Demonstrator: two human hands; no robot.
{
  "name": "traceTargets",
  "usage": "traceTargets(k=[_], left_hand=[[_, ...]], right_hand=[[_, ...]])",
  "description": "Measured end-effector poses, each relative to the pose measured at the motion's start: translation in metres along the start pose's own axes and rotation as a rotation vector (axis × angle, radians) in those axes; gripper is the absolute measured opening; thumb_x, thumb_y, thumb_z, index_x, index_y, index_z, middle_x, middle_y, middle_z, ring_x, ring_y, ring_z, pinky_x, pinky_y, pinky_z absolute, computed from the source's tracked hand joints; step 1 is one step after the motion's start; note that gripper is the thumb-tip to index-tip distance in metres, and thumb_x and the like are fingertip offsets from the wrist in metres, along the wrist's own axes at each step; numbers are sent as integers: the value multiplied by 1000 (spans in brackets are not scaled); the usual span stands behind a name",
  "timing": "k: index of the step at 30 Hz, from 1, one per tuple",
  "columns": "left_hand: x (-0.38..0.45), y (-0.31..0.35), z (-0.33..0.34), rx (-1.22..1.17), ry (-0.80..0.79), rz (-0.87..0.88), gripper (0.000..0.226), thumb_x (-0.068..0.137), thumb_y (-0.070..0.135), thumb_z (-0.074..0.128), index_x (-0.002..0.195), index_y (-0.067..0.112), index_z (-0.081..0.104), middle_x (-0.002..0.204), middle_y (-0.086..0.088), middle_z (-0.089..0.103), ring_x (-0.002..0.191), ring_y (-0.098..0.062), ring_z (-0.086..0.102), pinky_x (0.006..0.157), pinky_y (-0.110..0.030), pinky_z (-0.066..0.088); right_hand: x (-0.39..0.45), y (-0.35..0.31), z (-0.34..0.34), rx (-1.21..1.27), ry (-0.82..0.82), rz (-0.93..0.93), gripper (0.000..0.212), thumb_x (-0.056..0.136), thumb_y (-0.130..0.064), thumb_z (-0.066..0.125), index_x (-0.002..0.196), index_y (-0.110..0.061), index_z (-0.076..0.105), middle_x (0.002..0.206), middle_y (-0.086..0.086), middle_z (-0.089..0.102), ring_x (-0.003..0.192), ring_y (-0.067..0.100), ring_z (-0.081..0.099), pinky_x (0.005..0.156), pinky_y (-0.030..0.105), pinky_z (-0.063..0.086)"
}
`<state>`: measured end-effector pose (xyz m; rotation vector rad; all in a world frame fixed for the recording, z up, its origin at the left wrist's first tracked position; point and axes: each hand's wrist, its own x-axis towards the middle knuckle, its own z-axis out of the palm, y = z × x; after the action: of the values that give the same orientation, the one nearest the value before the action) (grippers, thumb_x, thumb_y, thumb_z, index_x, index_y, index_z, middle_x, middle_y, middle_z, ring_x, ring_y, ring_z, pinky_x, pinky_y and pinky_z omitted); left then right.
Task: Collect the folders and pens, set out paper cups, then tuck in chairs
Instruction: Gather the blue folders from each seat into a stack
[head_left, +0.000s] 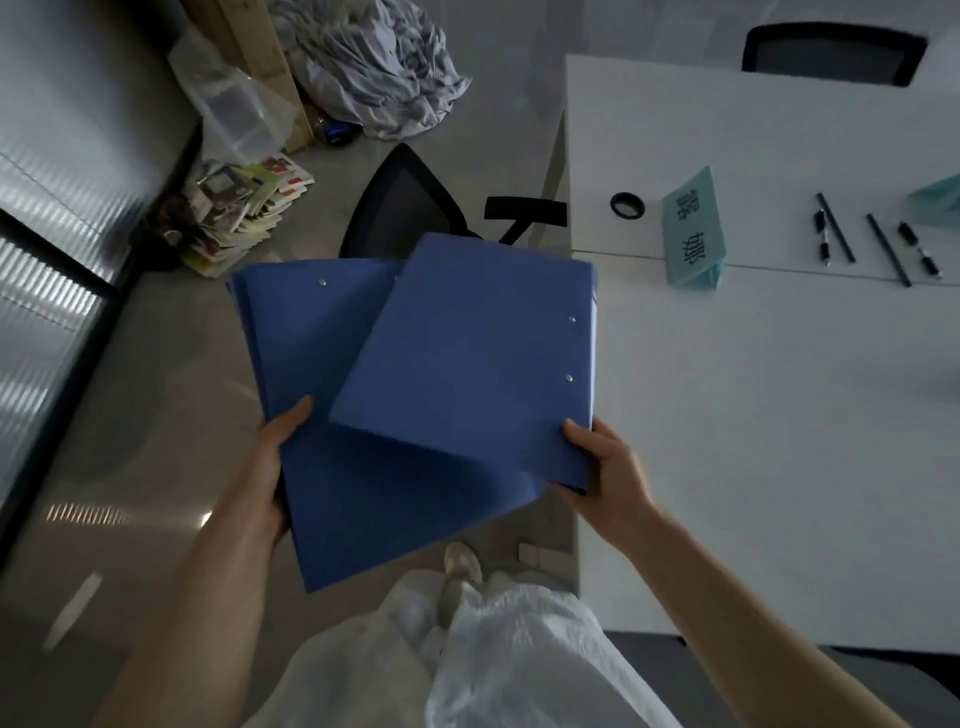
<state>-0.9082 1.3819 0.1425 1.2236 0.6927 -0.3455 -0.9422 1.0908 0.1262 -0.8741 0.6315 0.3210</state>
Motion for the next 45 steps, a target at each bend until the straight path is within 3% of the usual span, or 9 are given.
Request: traceTargets(k=[3, 10, 14, 17, 22, 30, 33, 41, 45], left_hand=[[-1, 7, -7, -5, -2, -8, 31, 90, 39, 58, 113, 20, 67, 102, -2, 76, 85, -19, 74, 74, -38, 52], [8, 25, -36, -8, 3, -28, 30, 92, 44, 55, 112, 24, 64, 99, 3, 76, 87, -16, 74, 75, -37, 51], [28, 44, -61, 26, 12, -47, 24, 92, 41, 55, 108, 26, 65, 95, 5, 77, 86, -16, 74, 75, -39, 51], [53, 72, -82, 62, 10, -70, 16, 93, 35, 56, 101, 26, 66, 91, 5, 77, 81, -15, 71, 74, -37, 51], [100, 122, -119, 117, -54, -71, 16, 93, 26, 55, 102, 20, 66, 89, -1, 75, 84, -22, 68, 71, -39, 51], [165, 192, -155, 228, -147, -76, 18, 89, 26, 62, 105, 22, 66, 98, -4, 74, 84, -22, 70, 67, -34, 53], [193, 220, -156, 268, -193, -95, 17, 89, 29, 61, 104, 21, 67, 101, -6, 73, 82, -21, 71, 66, -34, 55], [295, 289, -114, 383, -296, -128, 23, 90, 40, 58, 105, 24, 67, 95, -2, 77, 85, -21, 72, 72, -38, 53], [355, 329, -76, 455, -286, -136, 25, 91, 41, 54, 107, 25, 67, 100, -6, 74, 91, -26, 69, 78, -41, 54]], right_hand=[[17, -19, 5, -360, -139, -38, 39, 85, -8, 60, 123, -6, 56, 117, 10, 69, 102, 27, 67, 78, 34, 57], [56, -27, 51, -829, -284, 49, 39, 92, -6, 58, 129, -3, 47, 120, 8, 62, 98, 17, 65, 80, 23, 56], [77, -10, 80, -1034, -305, 107, 60, 84, -30, 68, 136, -19, 41, 137, 5, 49, 121, 22, 53, 101, 41, 47], [89, 5, 106, -992, -327, 200, 58, 93, -18, 59, 143, -31, 33, 136, -8, 51, 123, 14, 50, 102, 36, 44], [123, 31, 166, -679, -136, 197, 74, 81, -50, 64, 145, -42, 28, 135, -7, 56, 118, 20, 59, 104, 45, 44], [161, 74, 253, -258, 90, 208, 41, 90, -44, 58, 118, -16, 66, 115, 4, 71, 103, 19, 68, 84, 32, 54], [178, 76, 273, -184, 163, 226, 47, 83, -51, 64, 114, -16, 69, 110, 4, 73, 104, 23, 68, 92, 38, 51], [267, 34, 312, -79, 220, 122, 35, 85, -47, 62, 102, -18, 73, 97, 3, 76, 83, 17, 73, 73, 32, 53], [322, -2, 332, -53, 222, -16, 40, 86, -41, 65, 118, -16, 64, 105, 5, 74, 93, 23, 72, 77, 36, 56]])
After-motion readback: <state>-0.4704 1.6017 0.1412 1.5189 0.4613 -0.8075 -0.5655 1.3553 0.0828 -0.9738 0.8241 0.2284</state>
